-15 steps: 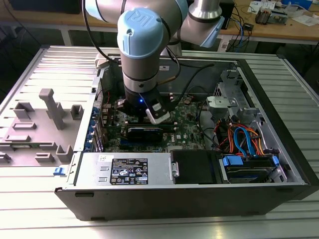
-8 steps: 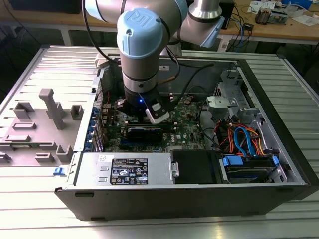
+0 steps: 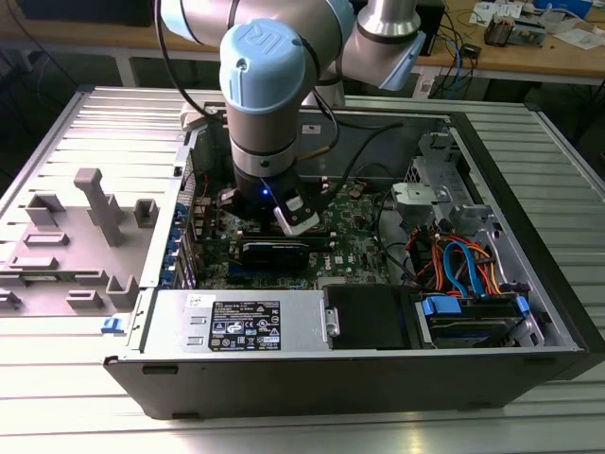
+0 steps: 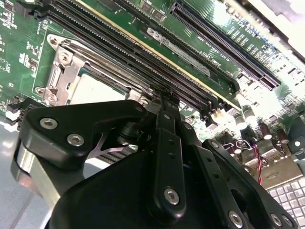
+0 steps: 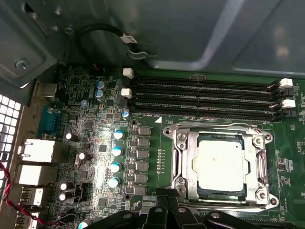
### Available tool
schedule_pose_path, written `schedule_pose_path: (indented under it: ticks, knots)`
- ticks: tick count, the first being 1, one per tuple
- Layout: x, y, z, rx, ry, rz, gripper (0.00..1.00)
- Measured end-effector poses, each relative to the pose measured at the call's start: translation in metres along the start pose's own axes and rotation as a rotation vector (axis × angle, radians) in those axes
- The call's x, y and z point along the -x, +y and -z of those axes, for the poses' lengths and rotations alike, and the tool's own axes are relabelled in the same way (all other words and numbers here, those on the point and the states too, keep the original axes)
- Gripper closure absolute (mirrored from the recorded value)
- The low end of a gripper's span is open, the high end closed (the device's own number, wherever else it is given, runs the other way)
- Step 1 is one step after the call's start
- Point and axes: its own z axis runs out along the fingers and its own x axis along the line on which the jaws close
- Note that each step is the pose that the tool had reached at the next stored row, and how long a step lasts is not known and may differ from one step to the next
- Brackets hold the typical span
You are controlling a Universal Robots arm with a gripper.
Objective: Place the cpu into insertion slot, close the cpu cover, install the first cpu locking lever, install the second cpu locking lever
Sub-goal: 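Install the second cpu locking lever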
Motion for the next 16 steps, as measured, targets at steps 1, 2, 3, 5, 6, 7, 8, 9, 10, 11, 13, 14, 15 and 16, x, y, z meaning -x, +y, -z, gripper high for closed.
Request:
schedule_pose_path:
  ticks: [1, 2, 3, 5, 6, 7, 8, 9, 10, 11, 13, 14, 15, 16]
  knots:
    - [-0.0003, 0.0, -0.0002, 0.0, 0.0001, 0.0, 0.89]
    - [-0.0004, 0.0, -0.0004, 0.0001, 0.0002, 0.0, 0.89]
    - [-0.0005, 0.0, -0.0005, 0.0001, 0.0001, 0.0, 0.89]
    - [-0.0007, 0.0, -0.0008, -0.0005, 0.0, 0.0, 0.89]
    - [-0.0007, -0.0001, -0.001, -0.0008, 0.0, 0.0, 0.89]
    - [-0.0007, 0.0, -0.0011, -0.0028, 0.0, 0.0, 0.89]
    - [-0.0007, 0.0, -0.0011, -0.0034, 0.0, 0.0, 0.89]
    - [-0.0007, -0.0001, -0.0011, -0.0037, 0.0001, 0.0, 0.89]
    - [-0.0007, -0.0001, -0.001, -0.0039, 0.0002, 0.0, 0.89]
    - [-0.0007, -0.0001, -0.001, -0.0039, 0.0002, 0.0, 0.89]
    - [-0.0007, 0.0003, 0.0004, -0.0039, -0.0001, 0.0, 0.89]
    - [-0.0007, 0.0006, 0.0018, -0.0037, 0.0, 0.0, 0.89]
    - [-0.0006, 0.0008, 0.0026, -0.0037, 0.0, 0.0, 0.89]
    - [-0.0007, 0.0009, 0.0035, -0.0039, 0.0001, 0.0, 0.89]
